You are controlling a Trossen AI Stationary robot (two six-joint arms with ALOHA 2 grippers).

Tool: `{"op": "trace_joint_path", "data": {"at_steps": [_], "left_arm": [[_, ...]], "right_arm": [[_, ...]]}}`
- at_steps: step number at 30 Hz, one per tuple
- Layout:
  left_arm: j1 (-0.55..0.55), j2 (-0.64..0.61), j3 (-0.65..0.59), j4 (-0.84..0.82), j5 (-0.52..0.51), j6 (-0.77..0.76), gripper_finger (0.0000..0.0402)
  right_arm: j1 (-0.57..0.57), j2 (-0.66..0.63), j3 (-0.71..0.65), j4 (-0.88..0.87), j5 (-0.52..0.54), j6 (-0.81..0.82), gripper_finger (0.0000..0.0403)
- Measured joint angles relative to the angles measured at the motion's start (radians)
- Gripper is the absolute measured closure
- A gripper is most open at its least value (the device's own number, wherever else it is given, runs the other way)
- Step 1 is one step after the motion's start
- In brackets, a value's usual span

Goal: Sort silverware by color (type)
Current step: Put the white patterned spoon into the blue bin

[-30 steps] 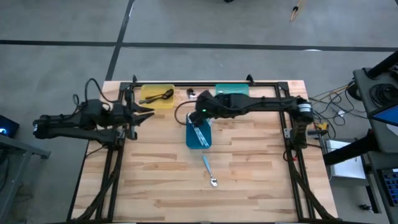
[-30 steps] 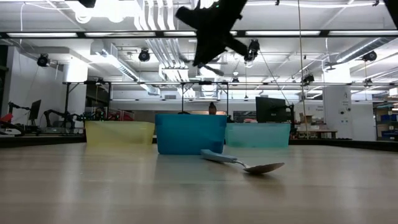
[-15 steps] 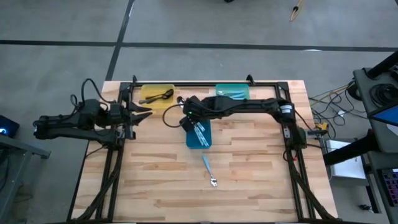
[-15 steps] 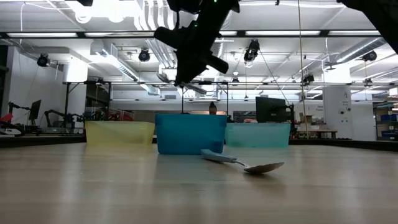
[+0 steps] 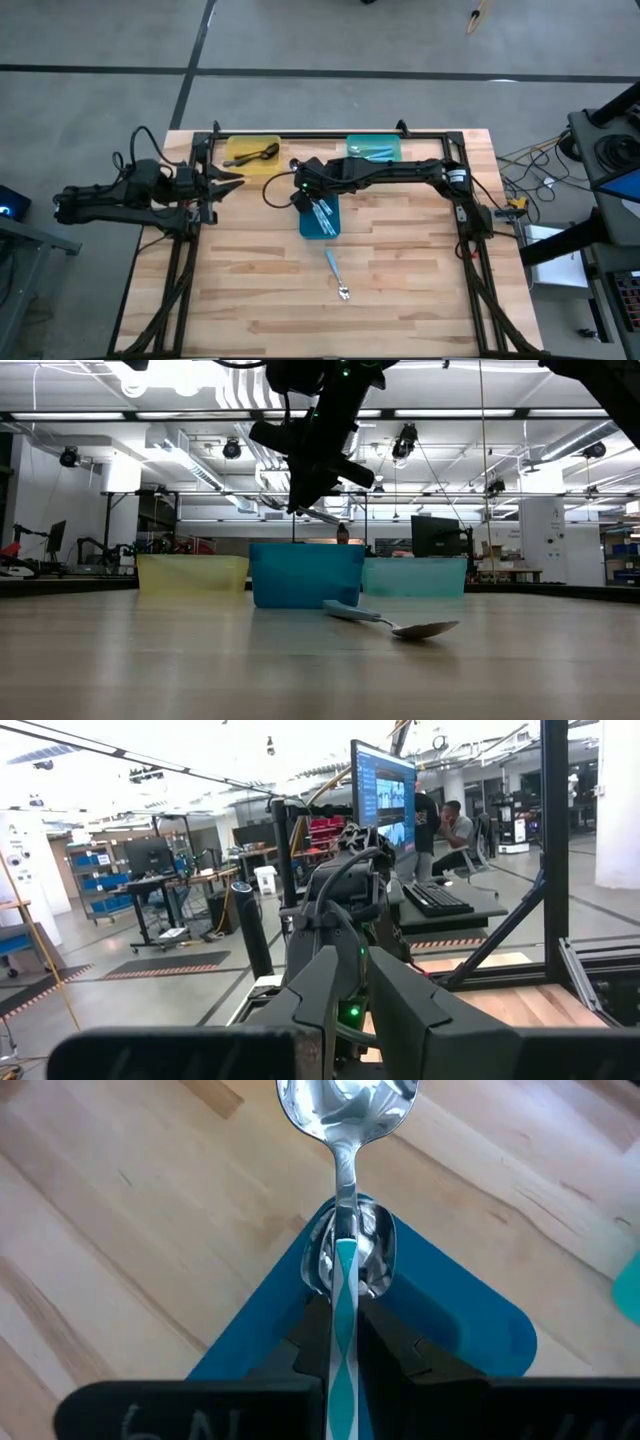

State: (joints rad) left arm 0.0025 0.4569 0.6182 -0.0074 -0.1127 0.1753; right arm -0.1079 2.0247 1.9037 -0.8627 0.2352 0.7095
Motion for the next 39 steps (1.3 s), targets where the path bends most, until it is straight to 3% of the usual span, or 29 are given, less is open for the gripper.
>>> {"op": "trace_joint_path", "data": {"at_steps": [20, 39], "left_arm": [[0.0, 0.048, 0.0, -0.004, -0.001, 0.097, 0.0362], [0.0, 0.05, 0.0, -0.017, -0.009, 0.127, 0.0362]], "right_arm": [[0.0, 0.002, -0.002, -0.051, -0.007, 0.153, 0.038], [0.003, 0.003, -0.058, -0.07, -0.029, 0.147, 0.038]]}}
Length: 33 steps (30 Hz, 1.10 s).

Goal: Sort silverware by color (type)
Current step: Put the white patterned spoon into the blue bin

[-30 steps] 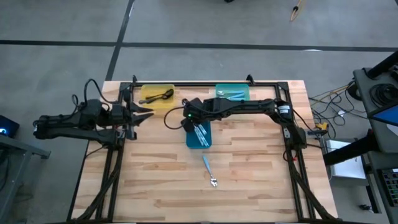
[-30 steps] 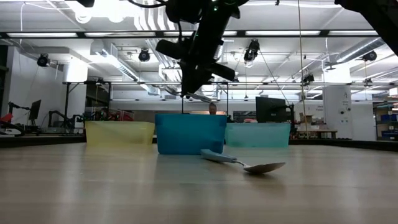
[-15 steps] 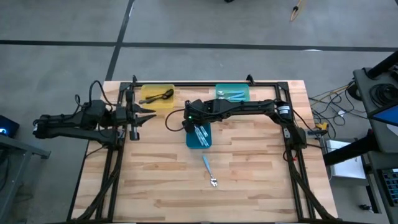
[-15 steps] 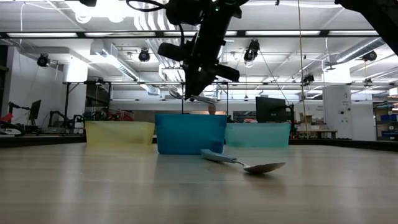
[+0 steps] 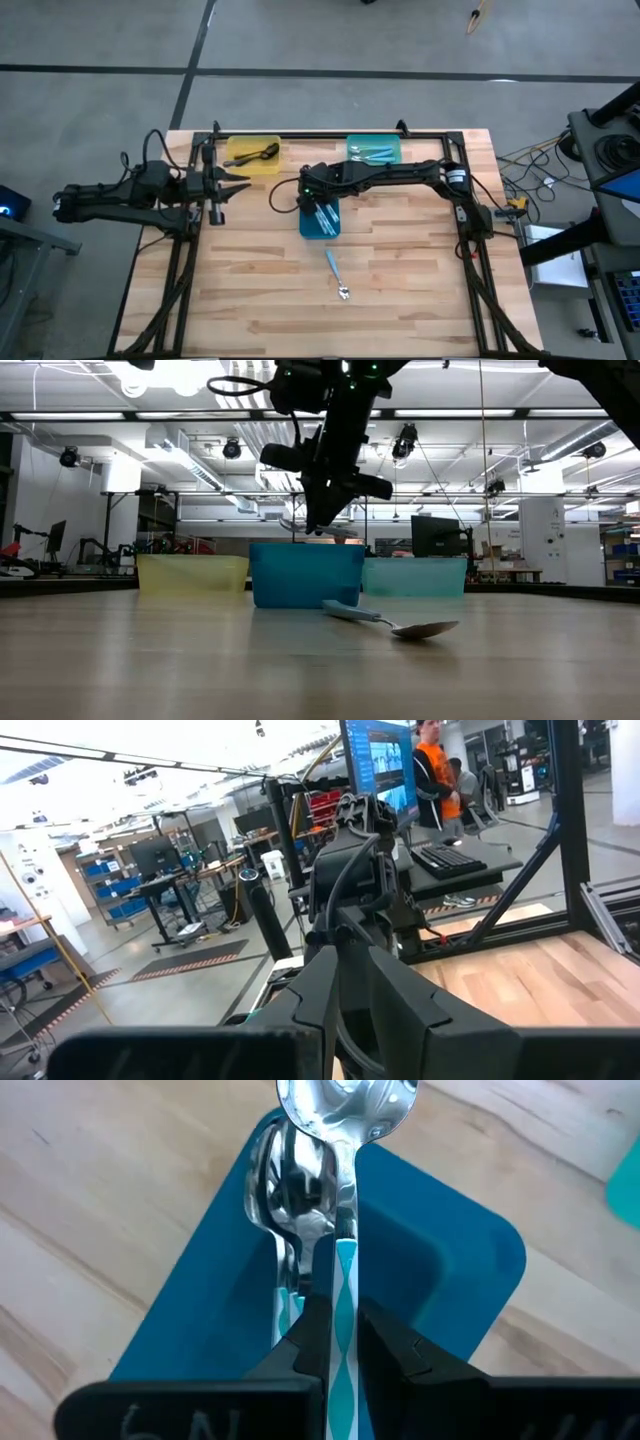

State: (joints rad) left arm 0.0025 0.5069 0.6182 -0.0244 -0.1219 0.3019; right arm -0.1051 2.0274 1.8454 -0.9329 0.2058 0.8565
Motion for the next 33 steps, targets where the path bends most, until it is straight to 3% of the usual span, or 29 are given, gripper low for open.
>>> {"op": "trace_joint_path", "data": {"at_steps": [21, 33], "left_arm": [[0.001, 0.042, 0.0, 0.03, 0.0, 0.016, 0.0362], [0.001, 0.06, 0.0, 0.049, 0.0, 0.026, 0.0362]], "right_arm": [[0.009, 0.0, -0.08, 0.169, -0.023, 0.053, 0.038], [0.031, 0.0, -0.085, 0.18, -0.023, 0.054, 0.038]]}}
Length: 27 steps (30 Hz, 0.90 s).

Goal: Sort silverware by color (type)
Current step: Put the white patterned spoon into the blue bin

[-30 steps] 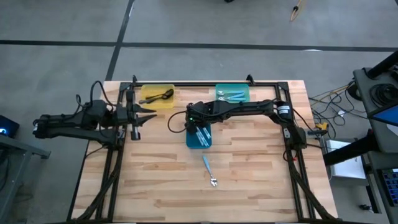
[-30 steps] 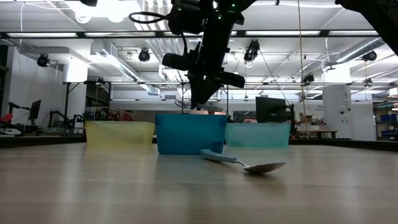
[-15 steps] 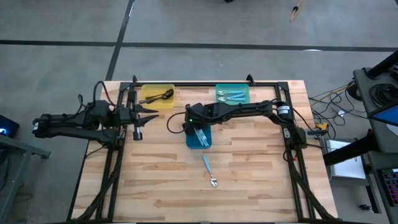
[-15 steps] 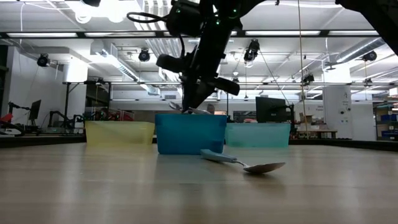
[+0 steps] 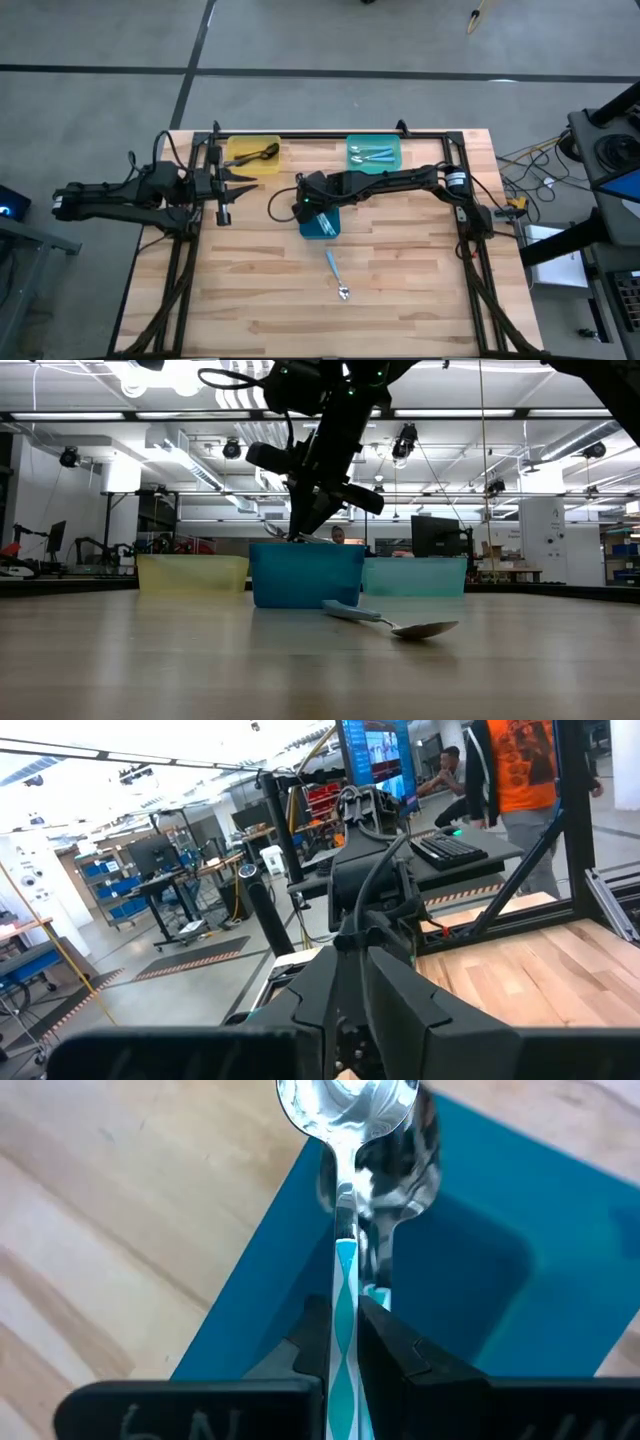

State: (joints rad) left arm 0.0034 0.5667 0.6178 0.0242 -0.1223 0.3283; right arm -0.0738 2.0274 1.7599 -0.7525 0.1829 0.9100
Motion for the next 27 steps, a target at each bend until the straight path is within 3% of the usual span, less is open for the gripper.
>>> {"op": "trace_joint_path", "data": {"at_steps": [15, 27], "left_arm": [[0.0, 0.004, 0.002, -0.001, 0.0, 0.0, 0.0362], [0.0, 0.006, 0.002, -0.001, 0.0, 0.0, 0.0362]], "right_arm": [[0.004, 0.0, 0.0, -0.001, 0.001, 0.016, 0.0379], [0.004, 0.0, -0.006, -0.001, 0.001, 0.02, 0.0351]]}}
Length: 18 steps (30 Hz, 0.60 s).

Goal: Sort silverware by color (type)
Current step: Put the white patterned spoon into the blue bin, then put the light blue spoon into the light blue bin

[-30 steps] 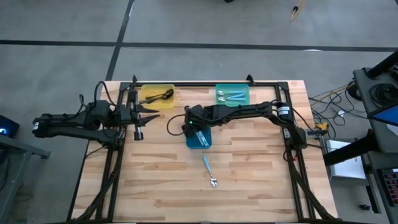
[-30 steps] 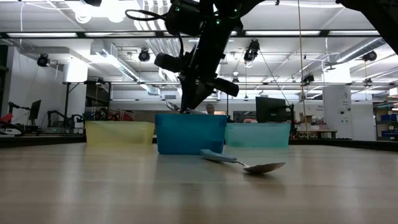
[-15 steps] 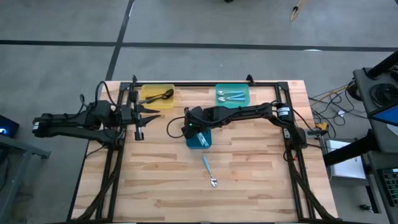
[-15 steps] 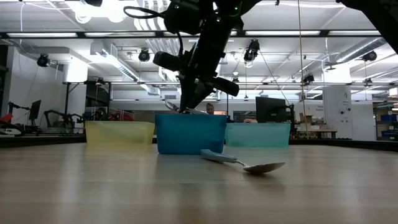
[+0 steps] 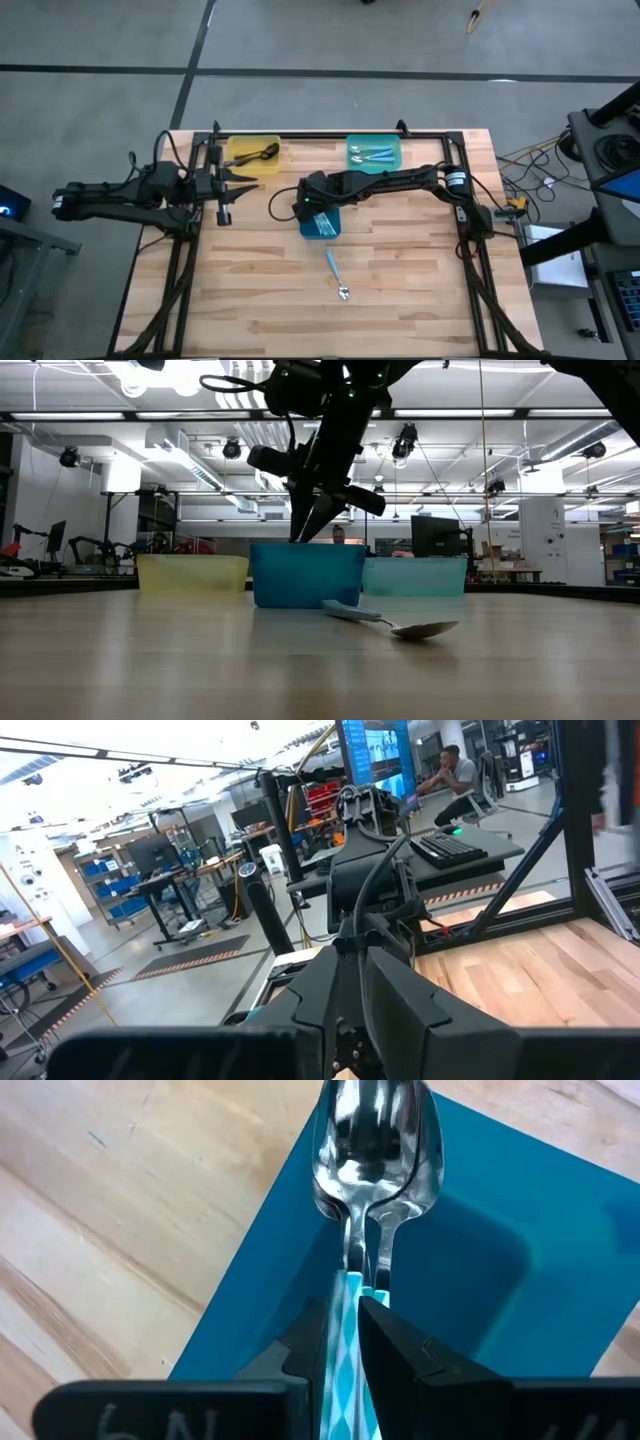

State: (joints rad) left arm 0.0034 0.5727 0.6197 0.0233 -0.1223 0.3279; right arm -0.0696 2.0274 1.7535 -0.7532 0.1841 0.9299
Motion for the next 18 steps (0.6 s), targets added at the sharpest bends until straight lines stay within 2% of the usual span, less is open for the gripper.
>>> {"op": "trace_joint_path", "data": {"at_steps": [9, 15, 18], "left_arm": [[0.0, 0.022, 0.0, 0.024, 0.0, 0.0, 0.0362], [0.0, 0.064, 0.0, 0.086, 0.0, -0.005, 0.0362], [0.0, 0.089, 0.001, 0.103, 0.0, -0.019, 0.0362]], "right_arm": [[0.0, -0.002, 0.005, -0.001, 0.0, -0.065, 0.0349], [0.0, -0.008, 0.034, 0.005, 0.005, -0.236, 0.0349], [0.014, -0.009, 0.035, 0.042, 0.075, -0.335, 0.0349]]}}
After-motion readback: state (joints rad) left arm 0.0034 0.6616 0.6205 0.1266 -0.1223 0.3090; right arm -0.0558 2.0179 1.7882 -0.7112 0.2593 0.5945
